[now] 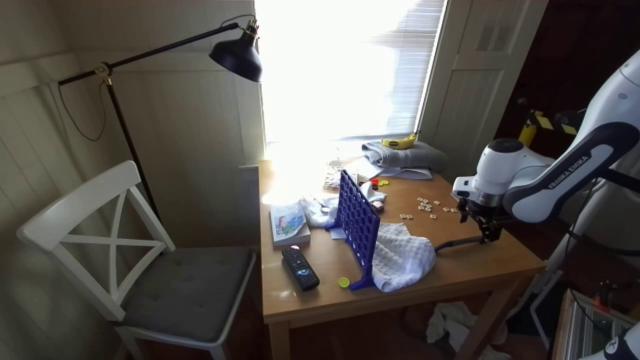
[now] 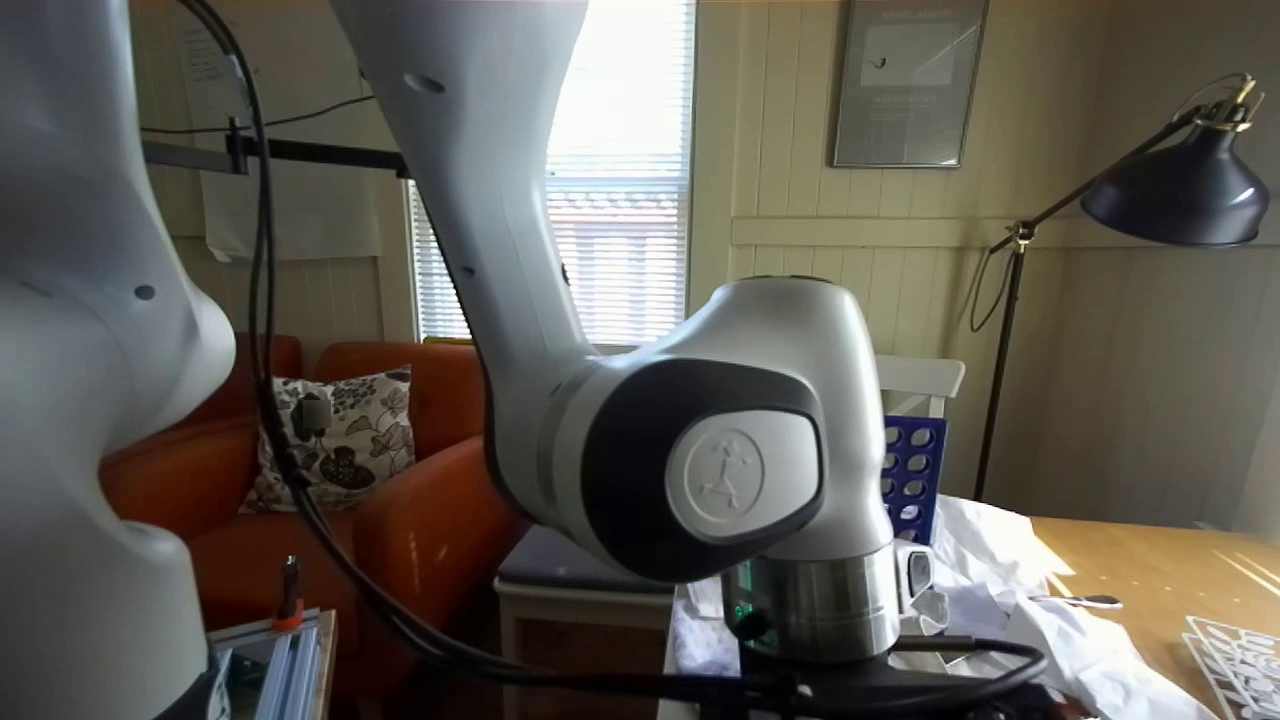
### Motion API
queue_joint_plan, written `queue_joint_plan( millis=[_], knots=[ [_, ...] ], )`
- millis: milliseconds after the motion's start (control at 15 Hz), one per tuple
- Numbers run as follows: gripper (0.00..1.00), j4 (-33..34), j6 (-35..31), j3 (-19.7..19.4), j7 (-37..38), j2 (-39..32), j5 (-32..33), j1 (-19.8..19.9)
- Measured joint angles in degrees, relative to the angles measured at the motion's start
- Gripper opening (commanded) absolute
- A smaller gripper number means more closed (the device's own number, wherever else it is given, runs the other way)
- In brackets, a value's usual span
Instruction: Use the spatula to put the white towel on the blue gameboard.
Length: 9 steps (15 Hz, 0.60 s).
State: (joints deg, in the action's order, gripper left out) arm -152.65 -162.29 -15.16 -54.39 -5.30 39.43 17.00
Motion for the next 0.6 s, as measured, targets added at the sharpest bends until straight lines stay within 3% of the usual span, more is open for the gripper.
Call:
queue_joint_plan(
  millis=[400,600],
  knots=[
    [1.00,-0.02,-0.64,0.16,-0.38,-0.24,-0.39,-0.06],
    [1.00,-0.13,-4.63,0.87,-2.77,-1.89,-3.80,0.00]
  ],
)
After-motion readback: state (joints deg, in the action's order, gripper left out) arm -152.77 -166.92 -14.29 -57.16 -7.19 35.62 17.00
